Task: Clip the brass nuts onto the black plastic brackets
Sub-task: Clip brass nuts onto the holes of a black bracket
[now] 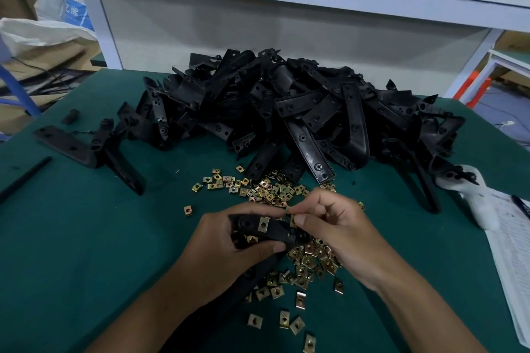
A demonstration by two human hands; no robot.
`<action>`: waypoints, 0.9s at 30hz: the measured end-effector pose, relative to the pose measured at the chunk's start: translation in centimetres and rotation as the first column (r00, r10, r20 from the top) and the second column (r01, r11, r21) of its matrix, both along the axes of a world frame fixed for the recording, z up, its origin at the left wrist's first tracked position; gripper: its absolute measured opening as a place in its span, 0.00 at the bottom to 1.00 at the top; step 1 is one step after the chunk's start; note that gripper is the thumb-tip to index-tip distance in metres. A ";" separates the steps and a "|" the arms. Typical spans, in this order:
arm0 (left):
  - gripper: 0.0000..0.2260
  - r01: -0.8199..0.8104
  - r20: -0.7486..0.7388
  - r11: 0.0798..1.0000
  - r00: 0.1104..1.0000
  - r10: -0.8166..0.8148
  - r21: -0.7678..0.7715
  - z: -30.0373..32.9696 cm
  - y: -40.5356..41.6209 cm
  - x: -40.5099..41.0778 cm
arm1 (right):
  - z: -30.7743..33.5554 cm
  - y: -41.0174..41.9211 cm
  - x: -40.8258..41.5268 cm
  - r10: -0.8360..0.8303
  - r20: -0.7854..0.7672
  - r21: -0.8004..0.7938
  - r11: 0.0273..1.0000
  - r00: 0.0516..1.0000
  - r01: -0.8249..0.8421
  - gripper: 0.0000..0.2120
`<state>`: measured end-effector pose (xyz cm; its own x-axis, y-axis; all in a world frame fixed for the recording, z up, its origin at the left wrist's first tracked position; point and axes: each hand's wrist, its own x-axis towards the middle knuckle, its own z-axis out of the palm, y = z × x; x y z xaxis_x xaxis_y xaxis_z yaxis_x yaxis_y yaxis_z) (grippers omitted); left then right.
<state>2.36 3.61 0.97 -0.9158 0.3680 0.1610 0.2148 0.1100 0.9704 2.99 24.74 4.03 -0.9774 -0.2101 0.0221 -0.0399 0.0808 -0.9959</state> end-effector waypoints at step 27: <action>0.16 -0.061 0.023 0.980 0.998 0.058 0.191 0.3 -0.2 -0.6 | -1.3 -0.4 0.1 0.028 -0.154 0.165 0.986 0.988 -0.002 0.16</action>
